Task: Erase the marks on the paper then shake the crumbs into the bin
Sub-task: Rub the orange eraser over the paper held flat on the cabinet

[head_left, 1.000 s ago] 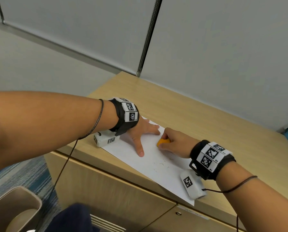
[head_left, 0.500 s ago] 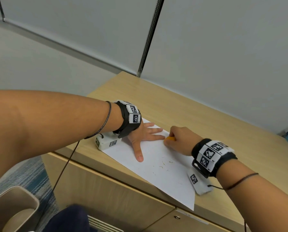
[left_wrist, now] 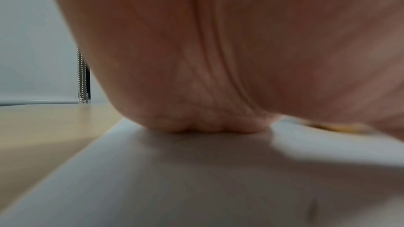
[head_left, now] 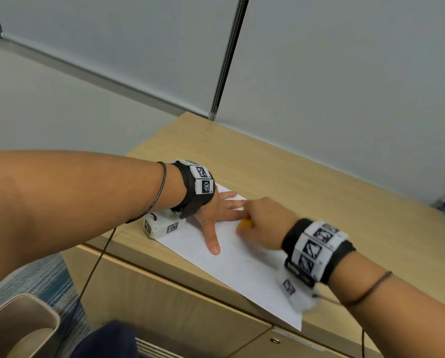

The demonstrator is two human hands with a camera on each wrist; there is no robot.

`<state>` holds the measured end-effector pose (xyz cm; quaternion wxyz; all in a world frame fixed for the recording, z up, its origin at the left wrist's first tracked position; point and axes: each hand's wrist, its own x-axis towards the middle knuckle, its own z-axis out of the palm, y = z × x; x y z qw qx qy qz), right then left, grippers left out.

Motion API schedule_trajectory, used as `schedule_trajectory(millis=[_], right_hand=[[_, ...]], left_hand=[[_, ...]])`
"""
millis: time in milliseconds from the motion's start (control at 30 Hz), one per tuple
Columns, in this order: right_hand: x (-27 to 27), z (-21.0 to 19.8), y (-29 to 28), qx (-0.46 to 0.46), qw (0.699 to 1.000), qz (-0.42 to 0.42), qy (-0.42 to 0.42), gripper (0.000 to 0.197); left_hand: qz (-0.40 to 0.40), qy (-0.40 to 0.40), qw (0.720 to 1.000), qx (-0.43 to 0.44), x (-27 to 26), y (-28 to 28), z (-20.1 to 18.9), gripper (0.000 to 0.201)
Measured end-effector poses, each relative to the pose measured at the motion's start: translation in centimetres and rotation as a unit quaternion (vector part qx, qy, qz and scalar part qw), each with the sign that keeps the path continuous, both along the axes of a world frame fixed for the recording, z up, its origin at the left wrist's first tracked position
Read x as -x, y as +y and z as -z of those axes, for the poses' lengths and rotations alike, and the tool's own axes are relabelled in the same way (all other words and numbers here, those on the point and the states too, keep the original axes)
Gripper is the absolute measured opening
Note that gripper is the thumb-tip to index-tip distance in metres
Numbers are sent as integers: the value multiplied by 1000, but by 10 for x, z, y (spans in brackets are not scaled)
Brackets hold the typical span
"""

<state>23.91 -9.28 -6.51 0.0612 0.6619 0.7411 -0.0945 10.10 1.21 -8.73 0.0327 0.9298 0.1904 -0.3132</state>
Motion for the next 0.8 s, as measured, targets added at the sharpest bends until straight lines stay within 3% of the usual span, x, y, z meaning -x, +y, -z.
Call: schedule_trajectory(millis=[100, 267, 400, 467, 600, 667, 733, 800], right_hand=[[21, 2, -21, 41, 996, -64, 39, 18], [-21, -6, 13, -9, 997, 80, -20, 20], [23, 2, -23, 39, 997, -52, 49, 14], [12, 0, -15, 40, 998, -40, 40, 20], [-15, -2, 13, -19, 998, 61, 2, 22], [8, 2, -2, -7, 1000, -10, 25, 13], [24, 5, -22, 31, 995, -66, 69, 16], [8, 2, -12, 29, 997, -40, 52, 15]], left_hand=[[-10, 1, 1000, 10, -1, -3, -1, 122], [-1, -13, 1000, -15, 1, 2, 6, 128], [-11, -16, 1000, 8, 0, -2, 1, 123], [-10, -19, 1000, 11, 0, -2, 1, 123], [-5, -11, 1000, -15, 0, -1, 2, 126], [-10, -4, 1000, -11, -1, -3, 0, 125], [-18, -8, 1000, -1, -2, -5, -2, 123], [-11, -11, 1000, 0, -3, -5, -1, 123]])
